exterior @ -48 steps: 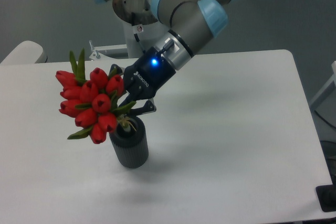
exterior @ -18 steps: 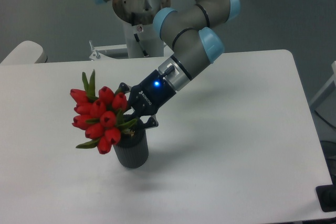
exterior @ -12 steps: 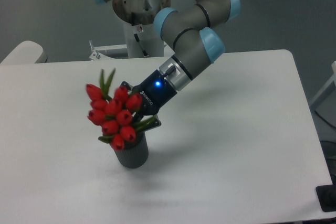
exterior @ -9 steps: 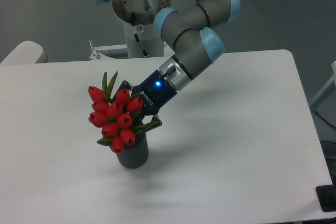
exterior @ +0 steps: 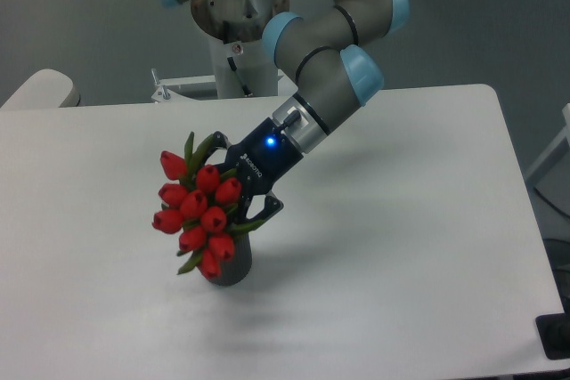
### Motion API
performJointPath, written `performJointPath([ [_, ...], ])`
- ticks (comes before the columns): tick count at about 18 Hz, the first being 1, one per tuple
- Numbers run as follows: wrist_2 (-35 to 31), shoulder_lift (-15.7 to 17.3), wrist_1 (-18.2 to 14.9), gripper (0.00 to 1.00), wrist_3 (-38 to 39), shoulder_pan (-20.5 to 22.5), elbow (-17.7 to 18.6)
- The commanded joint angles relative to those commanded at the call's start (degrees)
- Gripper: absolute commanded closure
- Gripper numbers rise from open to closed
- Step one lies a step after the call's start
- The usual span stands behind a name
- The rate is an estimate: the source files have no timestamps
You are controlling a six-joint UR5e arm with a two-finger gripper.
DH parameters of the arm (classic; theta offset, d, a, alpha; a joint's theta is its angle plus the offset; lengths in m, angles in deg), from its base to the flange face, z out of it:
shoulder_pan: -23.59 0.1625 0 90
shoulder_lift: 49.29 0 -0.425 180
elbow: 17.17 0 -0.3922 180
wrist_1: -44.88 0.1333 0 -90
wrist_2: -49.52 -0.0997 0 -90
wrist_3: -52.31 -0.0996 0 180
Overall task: Insert the flowers into the vase
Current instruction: 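Push the tulips deeper into the vase, tilting the bunch upright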
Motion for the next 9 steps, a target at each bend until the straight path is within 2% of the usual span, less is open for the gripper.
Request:
performJointPath([
  [9, -0.53, -0.09, 0.26, 0.0, -1.14, 0.0, 0.7],
])
